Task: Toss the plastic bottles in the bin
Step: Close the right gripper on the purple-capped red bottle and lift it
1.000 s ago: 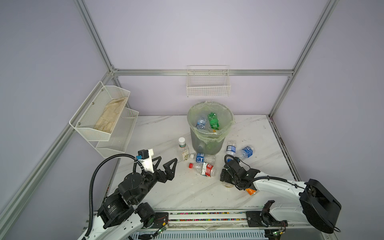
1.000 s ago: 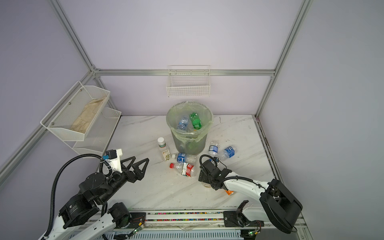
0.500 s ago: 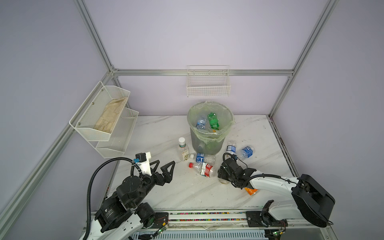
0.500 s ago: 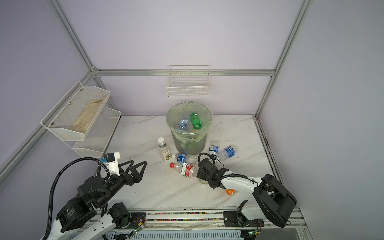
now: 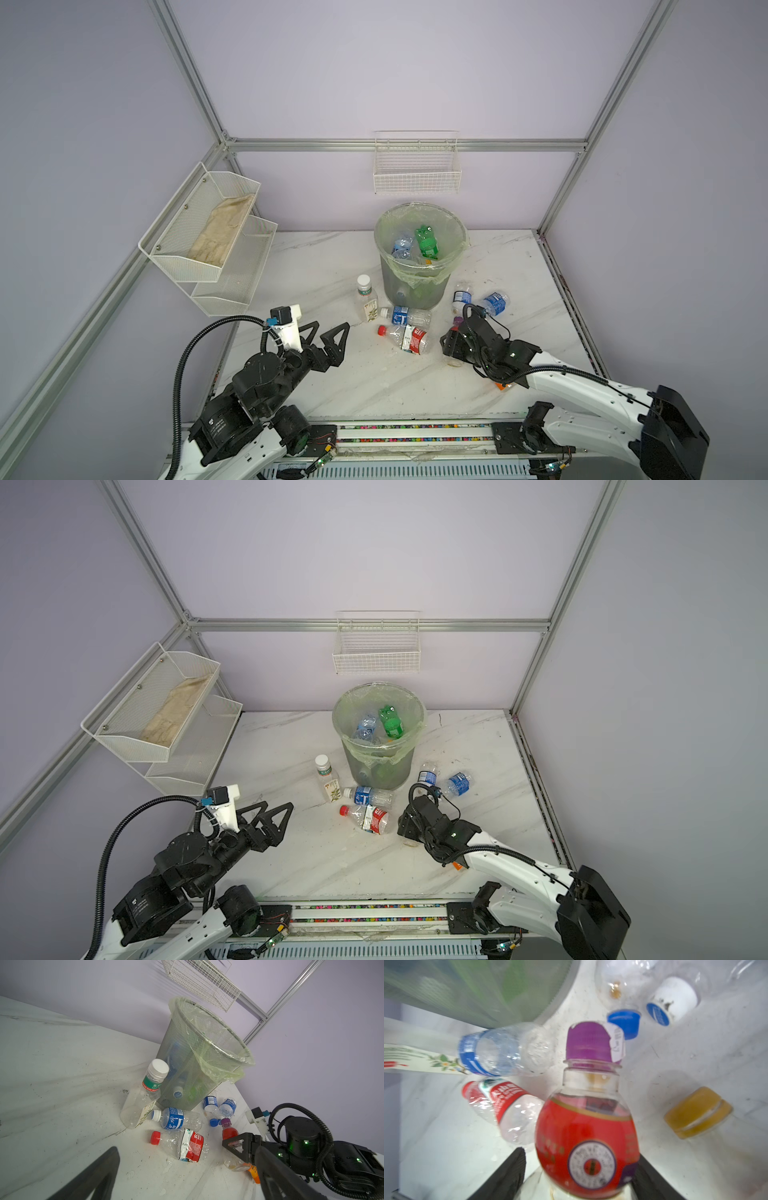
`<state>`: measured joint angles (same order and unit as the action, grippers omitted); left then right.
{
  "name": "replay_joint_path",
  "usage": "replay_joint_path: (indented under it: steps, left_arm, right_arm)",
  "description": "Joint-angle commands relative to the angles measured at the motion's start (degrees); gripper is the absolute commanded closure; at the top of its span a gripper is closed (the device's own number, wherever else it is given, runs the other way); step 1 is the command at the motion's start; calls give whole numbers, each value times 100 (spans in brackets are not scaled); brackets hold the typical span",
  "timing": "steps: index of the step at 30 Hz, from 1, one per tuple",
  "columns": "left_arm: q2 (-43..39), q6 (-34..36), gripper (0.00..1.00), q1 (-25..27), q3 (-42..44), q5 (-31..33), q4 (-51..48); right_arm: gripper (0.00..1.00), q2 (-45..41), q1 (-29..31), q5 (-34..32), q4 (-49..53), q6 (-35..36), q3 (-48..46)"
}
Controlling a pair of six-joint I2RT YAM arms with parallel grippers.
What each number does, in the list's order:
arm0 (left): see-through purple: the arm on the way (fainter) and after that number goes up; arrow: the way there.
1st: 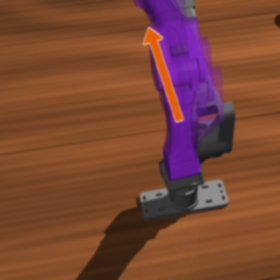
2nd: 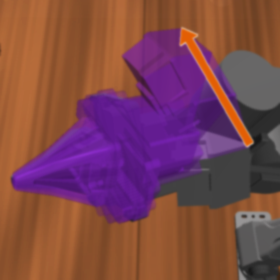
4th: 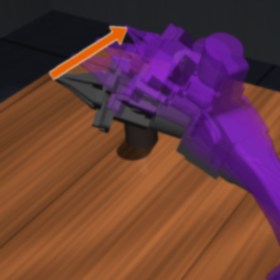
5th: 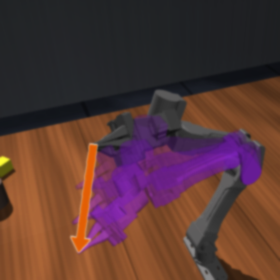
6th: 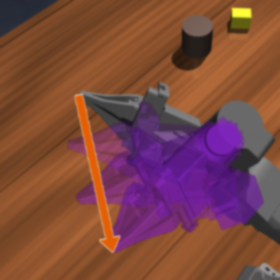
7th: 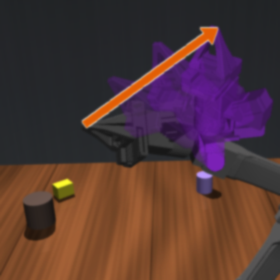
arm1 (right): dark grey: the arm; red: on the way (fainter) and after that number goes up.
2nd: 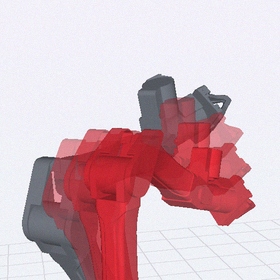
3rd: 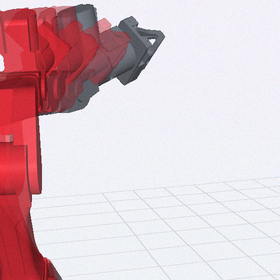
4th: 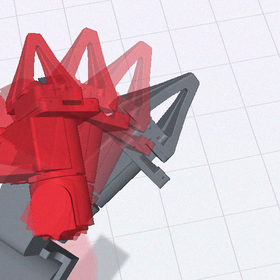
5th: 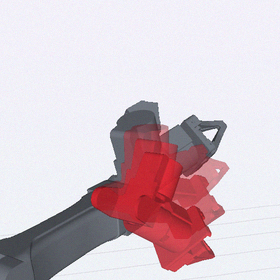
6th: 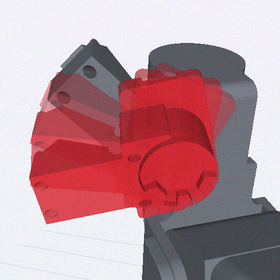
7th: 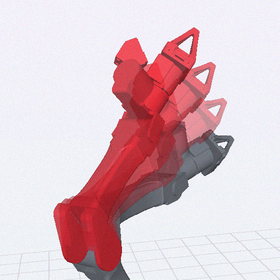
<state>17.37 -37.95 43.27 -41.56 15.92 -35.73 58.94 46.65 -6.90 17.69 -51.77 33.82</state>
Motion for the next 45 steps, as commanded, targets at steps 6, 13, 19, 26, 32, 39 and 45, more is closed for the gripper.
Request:
replay_joint_path:
  steps: [6,13,19,26,32,39,45]
  left_arm:
    - [-104,-85,0,15,216,6,27]
    - [-224,-246,0,15,345,-45,-27]
    - [-347,-340,0,20,429,-66,-95]
    - [-391,-369,0,15,430,-88,-127]
    - [-424,-399,0,24,432,-127,-164]
    - [-461,-389,0,17,439,-91,-215]
    - [-372,-400,0,16,456,-94,-202]
  right_arm:
    - [100,-866,36,-61,607,77,453]
    - [100,-1717,29,427,-96,203,309]
    - [100,-2726,31,1475,-1809,76,-332]
    - [100,-2831,35,1967,-2116,204,-219]
    - [100,-3134,30,1870,-2215,245,-308]
    - [100,-3238,36,1556,-1659,443,-62]
    - [100,-2562,36,307,15,1503,1509]
